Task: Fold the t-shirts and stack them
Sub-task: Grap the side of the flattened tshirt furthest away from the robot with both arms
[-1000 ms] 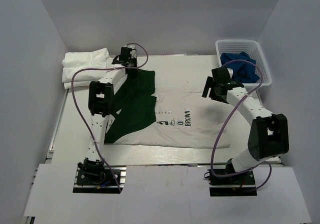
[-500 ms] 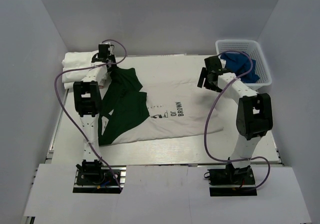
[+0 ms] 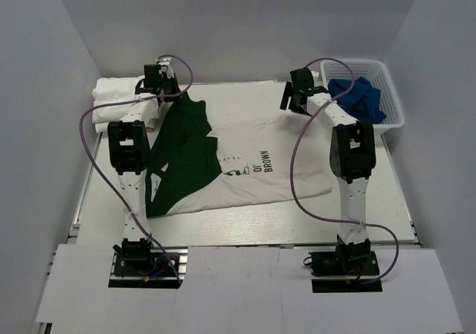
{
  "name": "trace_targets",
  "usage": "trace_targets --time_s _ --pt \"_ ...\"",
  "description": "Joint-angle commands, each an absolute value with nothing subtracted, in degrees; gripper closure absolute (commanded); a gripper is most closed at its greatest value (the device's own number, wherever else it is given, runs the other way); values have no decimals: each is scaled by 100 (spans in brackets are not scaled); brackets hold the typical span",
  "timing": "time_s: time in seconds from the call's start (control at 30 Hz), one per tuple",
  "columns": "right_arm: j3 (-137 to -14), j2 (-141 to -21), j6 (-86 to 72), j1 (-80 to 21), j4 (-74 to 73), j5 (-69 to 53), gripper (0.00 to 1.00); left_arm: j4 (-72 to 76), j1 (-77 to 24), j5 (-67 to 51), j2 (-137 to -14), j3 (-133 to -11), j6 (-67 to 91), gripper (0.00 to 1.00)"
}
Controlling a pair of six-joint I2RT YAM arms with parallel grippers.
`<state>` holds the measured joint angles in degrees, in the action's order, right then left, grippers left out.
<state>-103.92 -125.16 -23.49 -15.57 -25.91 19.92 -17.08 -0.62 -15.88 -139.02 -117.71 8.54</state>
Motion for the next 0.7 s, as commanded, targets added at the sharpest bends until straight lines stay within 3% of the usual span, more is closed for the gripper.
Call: trace_targets --time_s 0.0,0.13,0.53,0.63,0.67 --pt "-11196 -13042 -2136 -1573 -2522 2293 10 -1231 -79 -2319 -13324 -11821 712 100" --pt "-11978 -13709 -1996 -1556 -2761 2540 10 -1310 -79 -2671 -13246 -11831 589 100" --pt "-12165 -14194 -2118 -1521 -2637 2558 10 -862 -79 -3103 -12533 -10565 202 100" --pt "-12111 -14203 -2057 -1529 -2584 2540 23 -922 -79 -3322 -12401 -10416 202 100" --pt "-12129 -14221 -2039 -1538 -2593 2523 35 -923 -79 -3401 -12340 -10415 202 100"
